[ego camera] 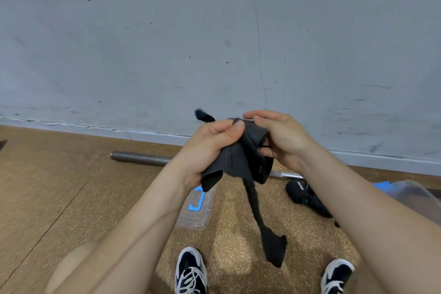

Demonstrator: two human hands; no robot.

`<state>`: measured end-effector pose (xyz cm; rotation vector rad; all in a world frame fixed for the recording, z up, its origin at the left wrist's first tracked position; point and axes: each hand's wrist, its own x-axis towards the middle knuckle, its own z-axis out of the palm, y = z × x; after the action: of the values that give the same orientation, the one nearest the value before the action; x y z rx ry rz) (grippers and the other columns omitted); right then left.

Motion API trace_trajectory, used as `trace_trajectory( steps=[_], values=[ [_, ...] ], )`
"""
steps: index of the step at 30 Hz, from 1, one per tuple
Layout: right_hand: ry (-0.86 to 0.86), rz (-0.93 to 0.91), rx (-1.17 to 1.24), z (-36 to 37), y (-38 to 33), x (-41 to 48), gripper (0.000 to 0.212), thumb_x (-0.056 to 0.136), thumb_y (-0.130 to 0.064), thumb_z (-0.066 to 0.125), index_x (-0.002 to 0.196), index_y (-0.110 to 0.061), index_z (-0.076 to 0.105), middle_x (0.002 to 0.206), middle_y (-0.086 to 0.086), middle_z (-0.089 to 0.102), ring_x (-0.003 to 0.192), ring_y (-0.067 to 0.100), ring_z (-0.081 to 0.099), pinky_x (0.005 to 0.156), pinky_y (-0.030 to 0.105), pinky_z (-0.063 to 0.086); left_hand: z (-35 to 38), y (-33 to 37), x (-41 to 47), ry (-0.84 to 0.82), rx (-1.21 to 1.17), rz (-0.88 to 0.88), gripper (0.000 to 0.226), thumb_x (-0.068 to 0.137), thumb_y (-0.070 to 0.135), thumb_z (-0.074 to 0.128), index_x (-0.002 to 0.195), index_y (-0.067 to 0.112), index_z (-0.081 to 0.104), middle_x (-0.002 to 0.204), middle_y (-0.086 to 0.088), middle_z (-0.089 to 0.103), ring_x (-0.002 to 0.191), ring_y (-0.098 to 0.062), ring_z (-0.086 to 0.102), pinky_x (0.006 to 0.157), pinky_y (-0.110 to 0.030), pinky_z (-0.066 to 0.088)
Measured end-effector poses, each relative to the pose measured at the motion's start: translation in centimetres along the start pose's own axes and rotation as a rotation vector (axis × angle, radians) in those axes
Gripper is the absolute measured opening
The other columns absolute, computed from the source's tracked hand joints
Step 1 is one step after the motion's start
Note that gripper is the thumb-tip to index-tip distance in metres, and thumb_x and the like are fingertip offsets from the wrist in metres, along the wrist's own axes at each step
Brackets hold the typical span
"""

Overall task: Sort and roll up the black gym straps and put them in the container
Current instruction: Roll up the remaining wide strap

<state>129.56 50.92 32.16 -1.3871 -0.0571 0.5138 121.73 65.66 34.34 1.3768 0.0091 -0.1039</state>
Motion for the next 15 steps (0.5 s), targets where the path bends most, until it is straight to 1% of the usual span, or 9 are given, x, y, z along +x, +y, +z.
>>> trace_trajectory(
  steps=[2,3,5,7,9,10,12,13,15],
  values=[
    [0.205,0.002,-0.066,-0.7,0.5,0.8,0.022,0.100,-0.013,0.054,0.087,-0.020,0.070,0.097,0.005,0.065,0.079,0.017,0.061,0.044,0.020,0.049,-0.8,1.0,-0.5,0.004,-0.108,0.109,0.026,0.085,0.019,0.053,0.075,0.012,0.077,0.076,-0.005,0.074,0.067,-0.012,0.070,0.063,-0.023,0.058],
    [0.266,-0.003,-0.127,-1.2,0.7,1.2,0.020,0.099,-0.014,0.057,0.084,-0.019,0.069,0.098,0.007,0.064,0.080,0.019,0.060,0.041,0.019,0.047,-1.6,1.5,-0.6,0.024,-0.155,0.161,0.024,0.086,0.021,0.056,0.076,0.013,0.076,0.077,-0.005,0.073,0.068,-0.012,0.070,0.065,-0.023,0.058],
    [0.326,0.007,-0.202,-2.1,0.8,1.4,0.013,0.095,-0.017,0.062,0.084,-0.015,0.068,0.095,0.009,0.062,0.077,0.019,0.058,0.039,0.018,0.045,-3.4,2.4,-0.7,0.051,-0.208,0.210,0.022,0.085,0.031,0.069,0.095,0.012,0.074,0.093,-0.008,0.074,0.083,-0.017,0.071,0.078,-0.029,0.058],
    [0.340,0.071,-0.090,-2.4,0.5,1.4,0.011,0.095,-0.024,0.062,0.089,-0.015,0.064,0.091,0.007,0.062,0.074,0.019,0.061,0.042,0.021,0.045,-5.0,3.1,-0.8,0.046,-0.213,0.218,0.047,0.071,0.041,0.083,0.106,0.012,0.072,0.103,-0.009,0.073,0.093,-0.020,0.070,0.084,-0.032,0.057],
    [0.250,0.128,0.164,-2.7,-0.2,1.0,0.018,0.097,-0.034,0.060,0.099,-0.016,0.061,0.088,0.004,0.070,0.074,0.021,0.069,0.049,0.024,0.046,-5.9,3.4,-1.1,0.031,-0.146,0.194,0.052,0.058,0.049,0.089,0.096,0.016,0.076,0.094,-0.005,0.074,0.084,-0.015,0.070,0.076,-0.027,0.058],
    [0.166,0.123,0.276,-3.0,-0.5,0.9,0.025,0.096,-0.039,0.061,0.104,-0.016,0.061,0.087,0.003,0.073,0.074,0.020,0.071,0.052,0.024,0.046,-6.0,3.6,-1.5,0.023,-0.063,0.171,0.044,0.056,0.049,0.089,0.086,0.019,0.078,0.084,-0.002,0.074,0.074,-0.011,0.069,0.069,-0.023,0.057],
    [0.002,0.083,0.374,-3.3,-1.2,0.5,0.039,0.087,-0.048,0.066,0.110,-0.017,0.064,0.085,0.000,0.073,0.069,0.014,0.068,0.057,0.024,0.045,-5.2,3.9,-2.2,-0.008,0.142,0.119,0.020,0.066,0.042,0.077,0.066,0.022,0.077,0.065,0.005,0.070,0.057,-0.003,0.063,0.055,-0.016,0.051],
    [-0.055,0.054,0.375,-3.2,-1.5,0.3,0.041,0.082,-0.045,0.070,0.112,-0.017,0.065,0.085,-0.001,0.071,0.068,0.012,0.066,0.062,0.025,0.046,-4.9,3.7,-2.3,-0.047,0.242,0.083,0.019,0.072,0.035,0.068,0.062,0.022,0.077,0.061,0.006,0.068,0.054,-0.002,0.061,0.052,-0.015,0.048],
    [-0.110,0.002,0.322,-2.9,-1.5,0.2,0.042,0.078,-0.025,0.074,0.119,-0.019,0.065,0.091,-0.001,0.069,0.076,0.013,0.066,0.070,0.029,0.050,-4.3,3.4,-2.4,-0.143,0.384,-0.014,0.022,0.080,0.023,0.062,0.064,0.019,0.077,0.062,0.005,0.069,0.055,-0.002,0.062,0.053,-0.014,0.048]
  ],
)
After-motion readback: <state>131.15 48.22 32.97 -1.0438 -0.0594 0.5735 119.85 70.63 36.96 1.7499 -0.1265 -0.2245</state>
